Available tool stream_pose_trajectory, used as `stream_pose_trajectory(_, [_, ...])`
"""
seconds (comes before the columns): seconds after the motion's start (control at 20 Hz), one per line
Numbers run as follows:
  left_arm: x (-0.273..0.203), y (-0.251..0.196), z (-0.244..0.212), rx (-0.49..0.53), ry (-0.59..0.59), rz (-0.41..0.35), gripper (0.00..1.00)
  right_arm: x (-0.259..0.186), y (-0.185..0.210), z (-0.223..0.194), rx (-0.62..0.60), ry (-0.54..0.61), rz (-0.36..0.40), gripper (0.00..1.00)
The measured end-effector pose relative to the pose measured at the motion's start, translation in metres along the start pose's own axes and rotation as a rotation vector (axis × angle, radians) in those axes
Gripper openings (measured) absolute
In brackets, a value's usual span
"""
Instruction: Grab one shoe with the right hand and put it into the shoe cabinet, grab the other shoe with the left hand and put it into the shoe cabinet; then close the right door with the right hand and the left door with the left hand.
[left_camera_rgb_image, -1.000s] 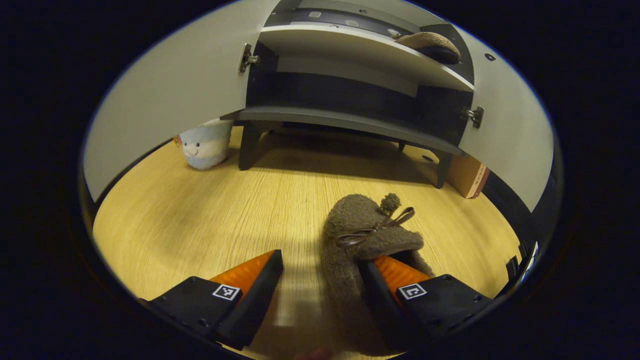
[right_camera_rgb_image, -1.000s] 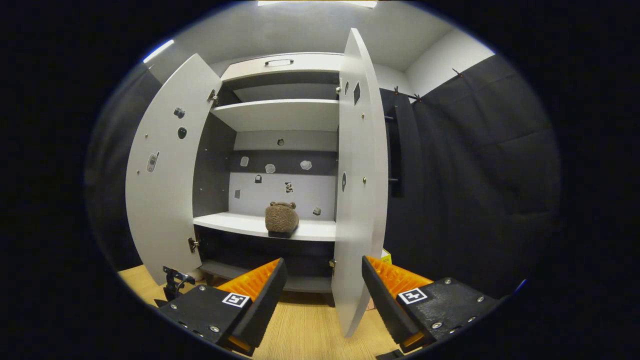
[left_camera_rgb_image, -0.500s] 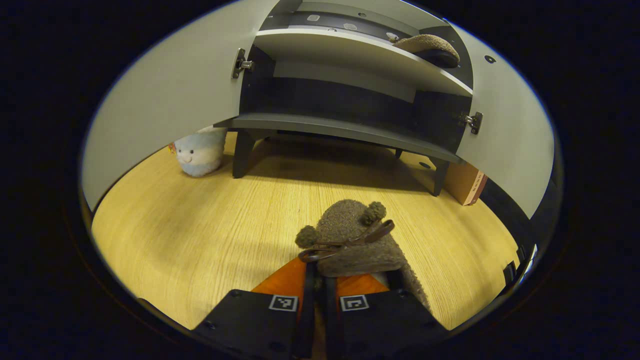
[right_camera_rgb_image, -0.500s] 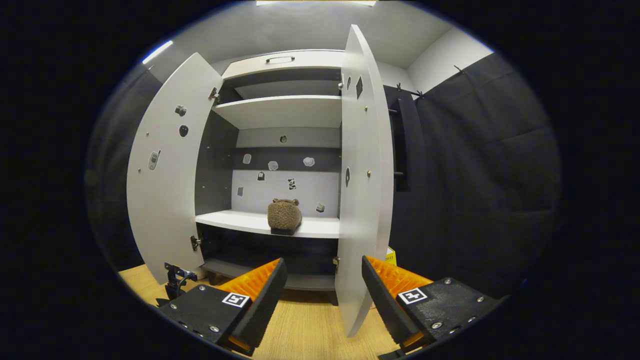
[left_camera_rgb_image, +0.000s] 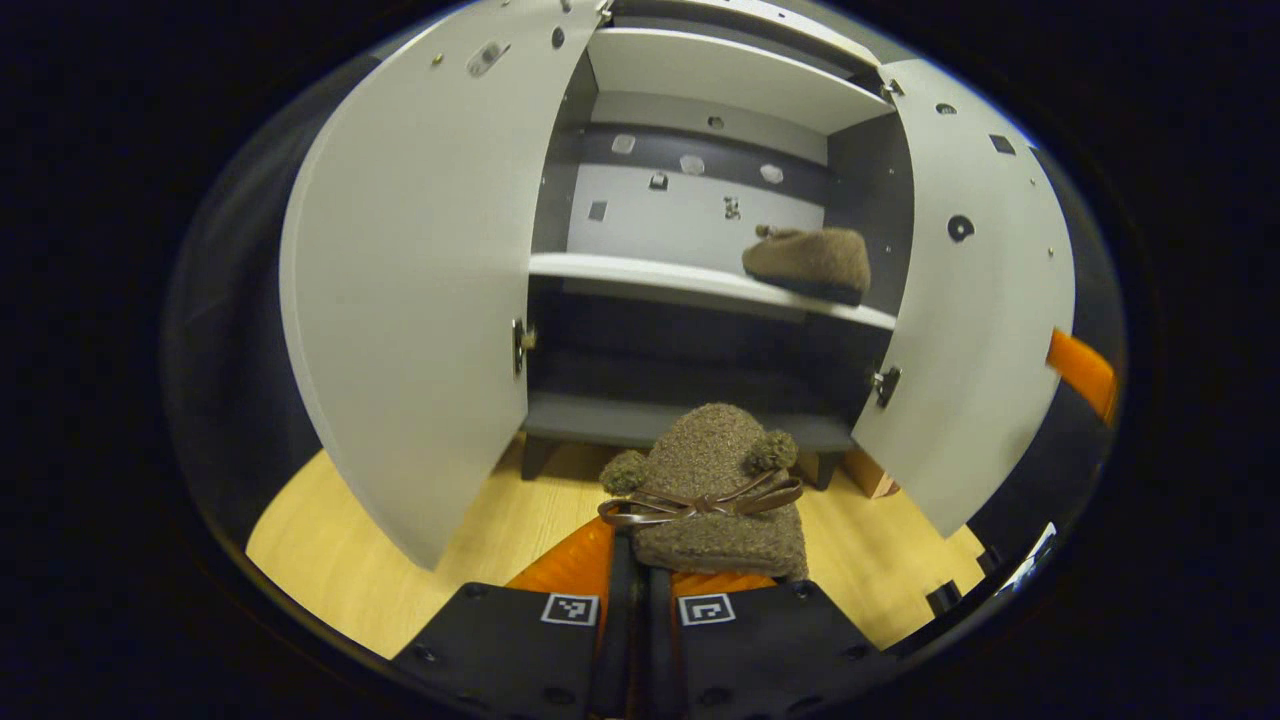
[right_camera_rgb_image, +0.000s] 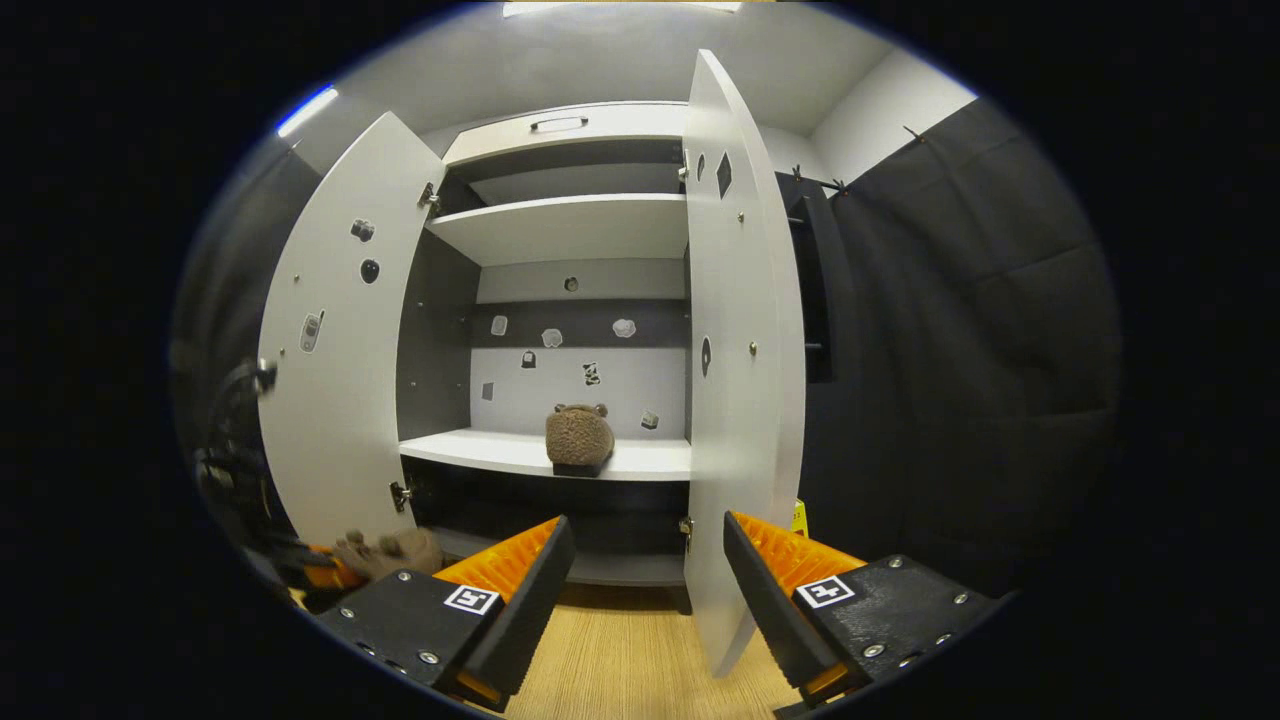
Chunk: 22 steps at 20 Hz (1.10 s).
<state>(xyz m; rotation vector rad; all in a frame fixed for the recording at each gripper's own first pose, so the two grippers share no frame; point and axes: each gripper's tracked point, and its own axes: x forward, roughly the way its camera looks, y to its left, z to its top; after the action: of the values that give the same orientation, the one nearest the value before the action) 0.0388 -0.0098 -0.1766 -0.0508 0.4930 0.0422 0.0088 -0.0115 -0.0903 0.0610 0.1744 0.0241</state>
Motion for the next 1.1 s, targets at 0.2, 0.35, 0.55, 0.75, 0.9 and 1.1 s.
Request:
stream_pose_trajectory(0.2, [0.005, -0.014, 0.115, -0.03, -0.112, -0.032, 0.15, -0.01, -0.003, 0.006, -0.002, -0.012, -0.013, 0.92])
stream_pose_trajectory(0.35, [0.011, -0.019, 0.189, -0.041, -0.174, -0.056, 0.15, -0.019, -0.007, 0.013, -0.002, -0.019, -0.028, 0.92])
stream_pose_trajectory(0.55, [0.086, -0.029, 0.242, -0.062, -0.155, -0.067, 0.15, -0.03, -0.015, 0.02, -0.013, -0.029, -0.053, 0.92])
stream_pose_trajectory(0.75, [0.172, -0.03, 0.261, -0.038, -0.07, -0.03, 0.15, -0.036, -0.024, 0.02, -0.014, -0.026, -0.071, 0.92])
stream_pose_trajectory(0.9, [0.229, -0.031, 0.246, -0.085, 0.033, -0.001, 0.14, -0.036, -0.031, 0.019, -0.012, -0.015, -0.084, 0.92])
stream_pose_trajectory(1.1, [0.275, -0.021, 0.226, -0.024, 0.112, 0.069, 0.15, -0.039, -0.043, 0.015, -0.022, -0.006, -0.103, 0.92])
